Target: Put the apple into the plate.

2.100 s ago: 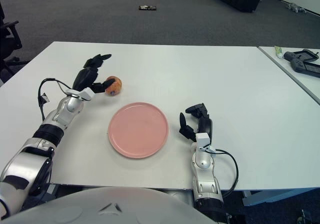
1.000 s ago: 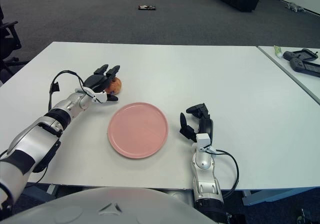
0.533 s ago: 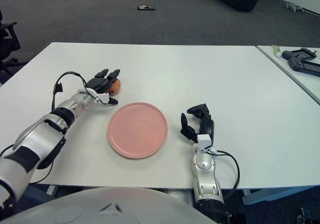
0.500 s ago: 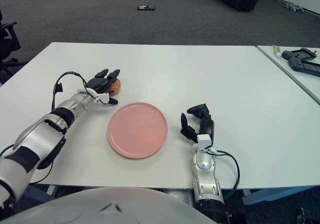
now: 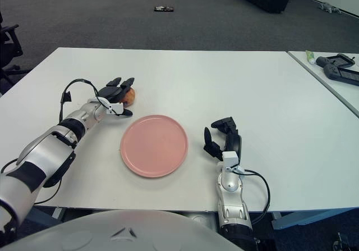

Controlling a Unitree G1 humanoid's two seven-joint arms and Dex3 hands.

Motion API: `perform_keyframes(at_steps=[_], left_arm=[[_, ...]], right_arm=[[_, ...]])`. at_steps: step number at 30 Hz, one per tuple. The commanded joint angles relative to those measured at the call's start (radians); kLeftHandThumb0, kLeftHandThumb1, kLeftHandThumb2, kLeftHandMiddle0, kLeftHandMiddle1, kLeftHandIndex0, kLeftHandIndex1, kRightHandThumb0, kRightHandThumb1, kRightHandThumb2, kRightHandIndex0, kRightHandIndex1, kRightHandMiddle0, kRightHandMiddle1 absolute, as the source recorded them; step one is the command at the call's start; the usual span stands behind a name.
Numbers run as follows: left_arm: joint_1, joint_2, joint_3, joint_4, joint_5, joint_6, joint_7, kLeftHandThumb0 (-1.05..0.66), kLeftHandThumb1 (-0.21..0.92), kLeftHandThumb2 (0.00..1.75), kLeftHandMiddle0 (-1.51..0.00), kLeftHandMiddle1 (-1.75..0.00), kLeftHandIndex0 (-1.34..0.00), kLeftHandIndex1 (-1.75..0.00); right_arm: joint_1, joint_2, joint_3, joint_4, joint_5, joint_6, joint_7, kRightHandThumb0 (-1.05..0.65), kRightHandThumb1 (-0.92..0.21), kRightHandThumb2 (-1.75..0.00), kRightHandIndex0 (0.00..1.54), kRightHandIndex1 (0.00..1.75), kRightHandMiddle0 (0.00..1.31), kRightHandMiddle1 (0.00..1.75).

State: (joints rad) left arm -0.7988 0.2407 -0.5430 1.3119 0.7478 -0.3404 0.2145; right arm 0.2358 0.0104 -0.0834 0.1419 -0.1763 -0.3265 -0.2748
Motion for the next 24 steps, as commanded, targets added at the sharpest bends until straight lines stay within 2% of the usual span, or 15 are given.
perform_keyframes(at_steps=[1,15,24], left_arm=[[-0.003,-0.008,-0.020,0.031,0.010,0.021,-0.041,-1.00,0.82,0.32,0.00,0.00,0.00,0.00],[-0.028,-0.013,-0.080,0.056,0.038,0.069,-0.104,-1.03,0.92,0.35,0.00,0.00,-0.02,-0.02],[-0.035,-0.012,-0.103,0.058,0.036,0.084,-0.129,-1.00,0.92,0.38,0.00,0.00,0.00,-0.26]], right_arm=[[-0.007,-0.008,-0.005,0.005,0.005,-0.016,0.002,-0.39,-0.64,-0.92,0.72,1.36,0.37,1.75],[-0.004,-0.006,-0.007,0.002,0.009,-0.031,0.003,-0.39,-0.63,-0.93,0.71,1.36,0.37,1.75],[-0.004,-0.004,-0.008,0.002,0.009,-0.035,0.002,-0.39,-0.63,-0.93,0.70,1.36,0.37,1.75]])
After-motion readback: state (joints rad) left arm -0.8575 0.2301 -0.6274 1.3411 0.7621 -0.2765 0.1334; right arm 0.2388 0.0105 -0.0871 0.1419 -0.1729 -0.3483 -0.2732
